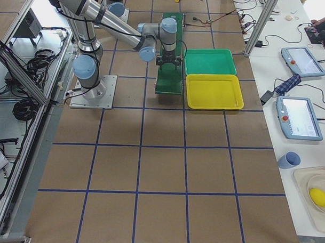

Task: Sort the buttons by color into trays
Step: 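Grasp another yellow push-button from the pile with the left gripper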

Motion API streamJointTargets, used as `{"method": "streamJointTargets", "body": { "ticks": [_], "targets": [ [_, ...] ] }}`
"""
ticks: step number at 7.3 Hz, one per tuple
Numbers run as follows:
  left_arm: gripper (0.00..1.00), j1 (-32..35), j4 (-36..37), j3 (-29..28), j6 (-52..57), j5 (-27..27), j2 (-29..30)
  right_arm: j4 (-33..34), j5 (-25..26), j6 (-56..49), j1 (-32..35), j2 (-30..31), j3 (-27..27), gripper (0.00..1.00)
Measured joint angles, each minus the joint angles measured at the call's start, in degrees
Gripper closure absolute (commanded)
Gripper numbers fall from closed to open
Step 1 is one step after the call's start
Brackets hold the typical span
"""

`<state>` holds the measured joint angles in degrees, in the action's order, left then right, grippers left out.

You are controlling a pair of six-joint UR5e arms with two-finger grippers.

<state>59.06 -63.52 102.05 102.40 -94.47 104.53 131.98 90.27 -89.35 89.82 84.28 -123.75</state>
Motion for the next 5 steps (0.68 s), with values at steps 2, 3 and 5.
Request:
{"method": "streamJointTargets", "body": {
  "ticks": [2, 3, 5],
  "targets": [
    [0.00, -5.41, 2.31, -3.43, 2.48, 0.20, 6.73, -0.03, -0.13, 0.11, 0.00, 0.01, 0.00, 0.00],
    [0.00, -6.61, 4.88, -3.61, 3.20, 0.25, 9.40, -0.02, -0.23, 0.13, 0.00, 0.01, 0.00, 0.00],
    [0.00, -7.30, 6.50, -3.02, 4.14, 0.56, 12.14, -0.05, -0.40, 0.17, 0.00, 0.01, -0.02, 0.00]
  ]
}}
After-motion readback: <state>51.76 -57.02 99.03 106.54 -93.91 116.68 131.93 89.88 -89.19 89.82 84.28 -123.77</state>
